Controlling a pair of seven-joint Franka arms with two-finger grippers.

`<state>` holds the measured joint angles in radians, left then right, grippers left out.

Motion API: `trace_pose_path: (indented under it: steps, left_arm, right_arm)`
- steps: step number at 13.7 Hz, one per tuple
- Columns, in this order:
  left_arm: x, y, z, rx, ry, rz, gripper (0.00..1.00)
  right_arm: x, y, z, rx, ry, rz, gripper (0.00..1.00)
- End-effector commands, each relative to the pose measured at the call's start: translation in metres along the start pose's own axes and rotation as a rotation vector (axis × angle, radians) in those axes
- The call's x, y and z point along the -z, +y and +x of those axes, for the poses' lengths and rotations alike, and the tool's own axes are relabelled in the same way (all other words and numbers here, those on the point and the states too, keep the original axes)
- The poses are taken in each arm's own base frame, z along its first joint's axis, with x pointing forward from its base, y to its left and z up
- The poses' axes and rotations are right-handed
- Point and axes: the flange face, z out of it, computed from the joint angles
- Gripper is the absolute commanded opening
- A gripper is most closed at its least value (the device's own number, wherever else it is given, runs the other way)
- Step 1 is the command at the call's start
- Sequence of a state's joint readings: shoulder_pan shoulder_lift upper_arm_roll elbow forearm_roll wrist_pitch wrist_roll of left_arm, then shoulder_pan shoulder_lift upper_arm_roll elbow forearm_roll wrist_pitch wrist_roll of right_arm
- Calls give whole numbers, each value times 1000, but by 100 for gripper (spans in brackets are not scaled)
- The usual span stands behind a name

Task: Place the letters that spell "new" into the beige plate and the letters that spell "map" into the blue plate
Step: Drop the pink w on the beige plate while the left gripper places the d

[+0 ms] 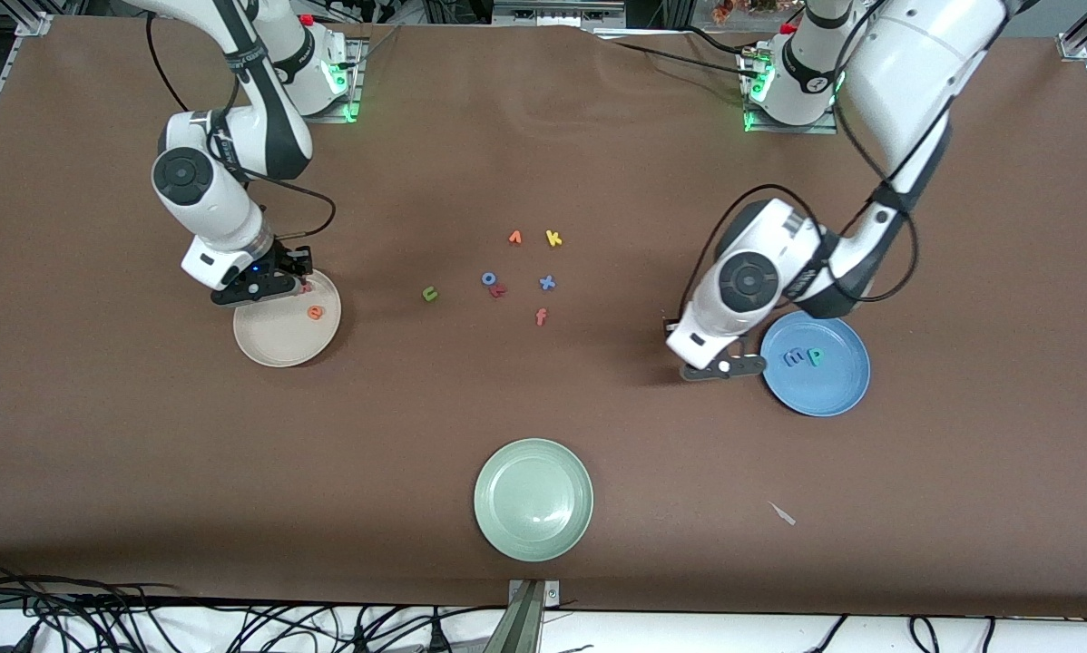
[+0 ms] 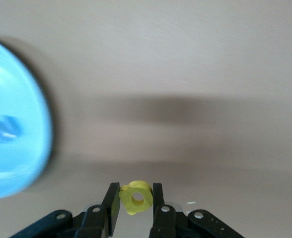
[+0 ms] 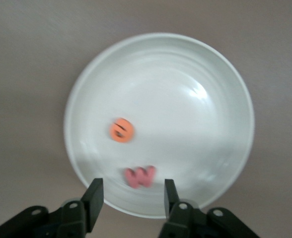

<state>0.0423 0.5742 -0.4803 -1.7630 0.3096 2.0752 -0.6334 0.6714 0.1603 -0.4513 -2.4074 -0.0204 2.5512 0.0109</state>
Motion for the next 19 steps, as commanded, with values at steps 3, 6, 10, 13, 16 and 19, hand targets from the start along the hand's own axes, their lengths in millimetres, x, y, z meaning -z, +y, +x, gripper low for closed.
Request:
trace_pose_path:
  steps: [3, 6, 10, 13, 16, 19]
  left_arm:
    - [0, -101, 24, -164, -44, 38, 17]
    - [-25, -151, 32, -231, -70, 49, 22]
    - [-16, -153, 34, -232, -63, 52, 100]
    - [39, -158, 39, -210, 29, 68, 100]
    - [110, -163, 46, -178, 99, 72, 100]
    - [192, -160, 41, -150, 121, 55, 100]
  right_arm:
    - [3, -110, 34, -168, 43, 20, 63]
    - [-16, -168, 40, -262, 66, 47, 64]
    - [-35, -194, 34, -275, 81, 71, 67]
    - [-49, -207, 27, -289, 96, 82, 67]
    - [-55, -212, 22, -293, 99, 84, 67]
    - [-63, -211, 19, -284, 108, 87, 65]
